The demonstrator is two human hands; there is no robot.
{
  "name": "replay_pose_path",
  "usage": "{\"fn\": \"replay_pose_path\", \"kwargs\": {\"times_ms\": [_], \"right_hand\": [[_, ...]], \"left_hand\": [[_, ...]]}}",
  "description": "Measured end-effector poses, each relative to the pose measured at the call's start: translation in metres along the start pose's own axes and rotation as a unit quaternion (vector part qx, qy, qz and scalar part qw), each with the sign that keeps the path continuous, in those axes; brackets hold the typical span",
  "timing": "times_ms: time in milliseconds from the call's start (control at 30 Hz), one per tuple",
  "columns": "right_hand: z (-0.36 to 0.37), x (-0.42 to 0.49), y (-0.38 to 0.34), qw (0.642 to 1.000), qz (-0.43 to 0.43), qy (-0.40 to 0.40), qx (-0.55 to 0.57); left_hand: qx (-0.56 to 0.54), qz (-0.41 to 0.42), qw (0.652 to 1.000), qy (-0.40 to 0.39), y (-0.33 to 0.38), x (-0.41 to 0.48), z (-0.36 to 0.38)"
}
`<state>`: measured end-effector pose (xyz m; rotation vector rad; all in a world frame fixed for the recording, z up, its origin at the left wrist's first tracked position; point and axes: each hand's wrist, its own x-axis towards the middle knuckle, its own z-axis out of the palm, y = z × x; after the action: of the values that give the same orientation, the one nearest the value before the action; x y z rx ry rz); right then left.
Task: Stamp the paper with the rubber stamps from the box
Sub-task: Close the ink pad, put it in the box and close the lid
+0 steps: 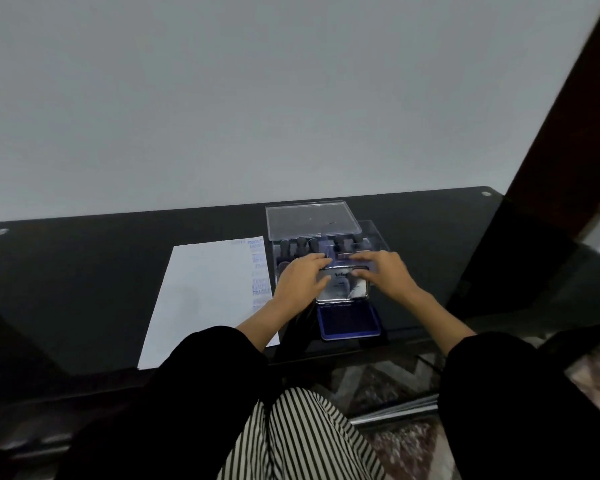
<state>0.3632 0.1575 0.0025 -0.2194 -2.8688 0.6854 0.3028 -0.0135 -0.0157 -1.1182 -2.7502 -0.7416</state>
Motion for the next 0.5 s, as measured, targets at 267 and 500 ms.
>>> {"fn": "replay_pose_path", "kwargs": {"times_ms": [267,500], "right_hand": [[0.012,0.000,0.010,1.000,0.012,0.012,0.019],[0.013,0.001,0.012,0.999,-0.002,0.048,0.005]], "left_hand": [[-0.025,-0.041,0.999,-0.007,0.008,0.008,0.011],[-0.041,-0.056,0.998,0.006,0.008,0.012,0.010]]}}
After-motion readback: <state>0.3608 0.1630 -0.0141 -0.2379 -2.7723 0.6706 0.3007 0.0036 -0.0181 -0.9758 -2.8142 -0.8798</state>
